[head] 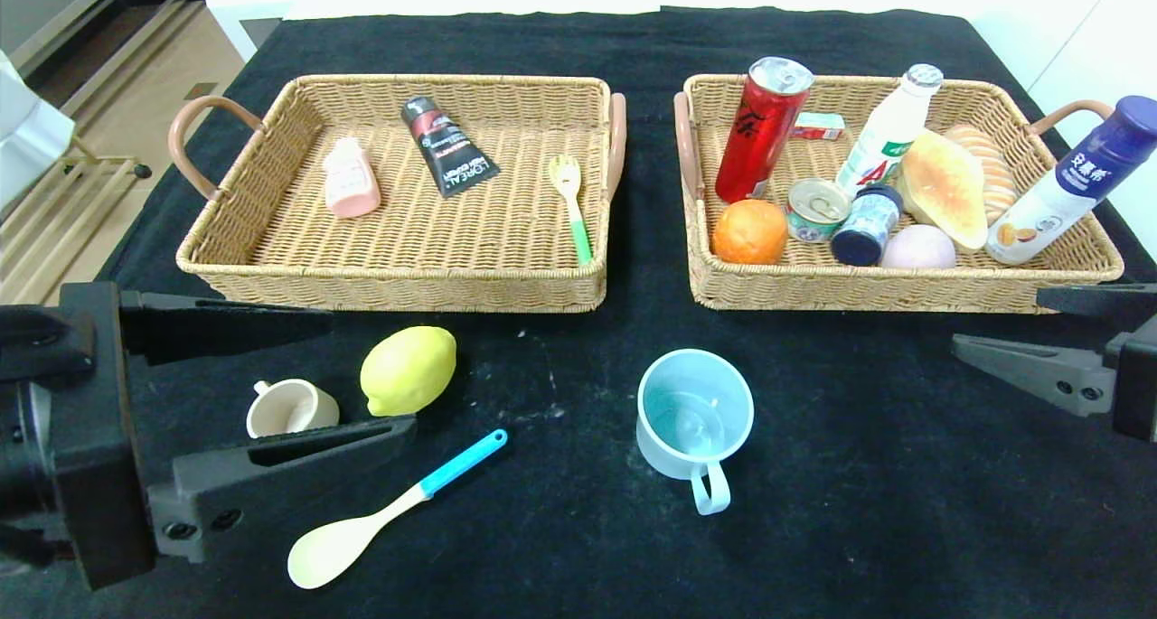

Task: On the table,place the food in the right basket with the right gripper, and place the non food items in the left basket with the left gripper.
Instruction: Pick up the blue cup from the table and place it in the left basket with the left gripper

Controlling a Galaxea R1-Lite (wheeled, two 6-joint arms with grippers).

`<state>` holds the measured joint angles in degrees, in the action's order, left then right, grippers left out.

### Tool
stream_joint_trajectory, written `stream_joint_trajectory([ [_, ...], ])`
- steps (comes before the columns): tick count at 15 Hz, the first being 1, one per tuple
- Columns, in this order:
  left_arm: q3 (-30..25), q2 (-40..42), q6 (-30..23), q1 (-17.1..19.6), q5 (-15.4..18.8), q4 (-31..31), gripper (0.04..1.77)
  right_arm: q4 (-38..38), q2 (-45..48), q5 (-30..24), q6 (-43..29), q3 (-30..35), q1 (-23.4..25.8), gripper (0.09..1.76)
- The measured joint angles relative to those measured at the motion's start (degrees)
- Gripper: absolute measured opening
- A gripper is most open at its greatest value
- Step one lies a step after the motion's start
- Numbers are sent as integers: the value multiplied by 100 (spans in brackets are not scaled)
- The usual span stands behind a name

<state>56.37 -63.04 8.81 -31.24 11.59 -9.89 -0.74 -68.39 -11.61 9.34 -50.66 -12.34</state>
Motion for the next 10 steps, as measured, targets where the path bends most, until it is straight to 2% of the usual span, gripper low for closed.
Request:
stream_joint_trajectory([
  [6,55,-11,-46,13,-7,-28,172,0,34,4,0,52,0,171],
  [10,413,-193,-44,0,-261,-268,172,0,28,9,0,50,5,171],
])
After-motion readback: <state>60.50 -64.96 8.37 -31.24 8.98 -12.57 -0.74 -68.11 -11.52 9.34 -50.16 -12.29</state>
